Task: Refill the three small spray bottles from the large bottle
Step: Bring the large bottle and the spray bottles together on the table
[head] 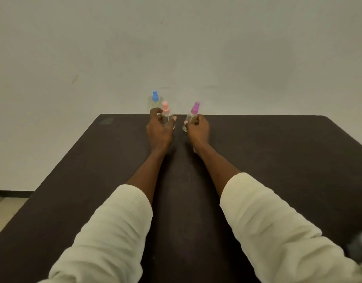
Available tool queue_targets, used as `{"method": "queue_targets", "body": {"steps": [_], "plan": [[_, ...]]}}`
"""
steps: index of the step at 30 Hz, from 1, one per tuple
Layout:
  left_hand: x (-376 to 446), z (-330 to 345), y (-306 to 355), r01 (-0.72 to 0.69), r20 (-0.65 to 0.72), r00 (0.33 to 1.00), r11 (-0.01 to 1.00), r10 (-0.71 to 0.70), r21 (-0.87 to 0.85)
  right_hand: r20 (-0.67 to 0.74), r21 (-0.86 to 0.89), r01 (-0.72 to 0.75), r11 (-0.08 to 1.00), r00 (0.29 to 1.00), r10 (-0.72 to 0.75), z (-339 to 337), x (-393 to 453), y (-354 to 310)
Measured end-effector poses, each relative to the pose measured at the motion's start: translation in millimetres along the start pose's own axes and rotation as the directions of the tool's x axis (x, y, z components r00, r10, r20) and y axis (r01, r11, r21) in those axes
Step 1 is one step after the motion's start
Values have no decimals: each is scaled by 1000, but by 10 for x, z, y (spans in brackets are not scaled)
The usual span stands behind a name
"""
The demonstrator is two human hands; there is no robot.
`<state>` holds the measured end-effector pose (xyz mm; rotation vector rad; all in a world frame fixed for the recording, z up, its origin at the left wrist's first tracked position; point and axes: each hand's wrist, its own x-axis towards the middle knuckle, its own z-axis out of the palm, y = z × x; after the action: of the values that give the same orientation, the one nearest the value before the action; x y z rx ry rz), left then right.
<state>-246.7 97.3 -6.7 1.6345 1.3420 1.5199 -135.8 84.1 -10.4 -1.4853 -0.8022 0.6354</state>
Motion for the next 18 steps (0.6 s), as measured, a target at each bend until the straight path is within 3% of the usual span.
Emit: {"method": "queue_targets", "body": {"steps": [3, 8, 14, 18], "plan": [[-529, -306, 201, 57, -22, 998, 987, -61, -150, 22, 44, -28, 999, 999, 27, -264, -568, -40], [-1598, -855, 581, 61, 71, 996, 981, -49, -185, 153, 124, -24, 992, 988, 4, -817, -1690, -115], [-2633, -1303, 780, 78, 216, 976, 982, -39, -173, 283, 26, 68, 997, 956, -73, -1495, -2781, -140], [-2983, -1429, 862, 115, 268, 962, 973, -59, -198, 295, -84, 171, 982, 945, -139, -1804, -3188, -83]]}}
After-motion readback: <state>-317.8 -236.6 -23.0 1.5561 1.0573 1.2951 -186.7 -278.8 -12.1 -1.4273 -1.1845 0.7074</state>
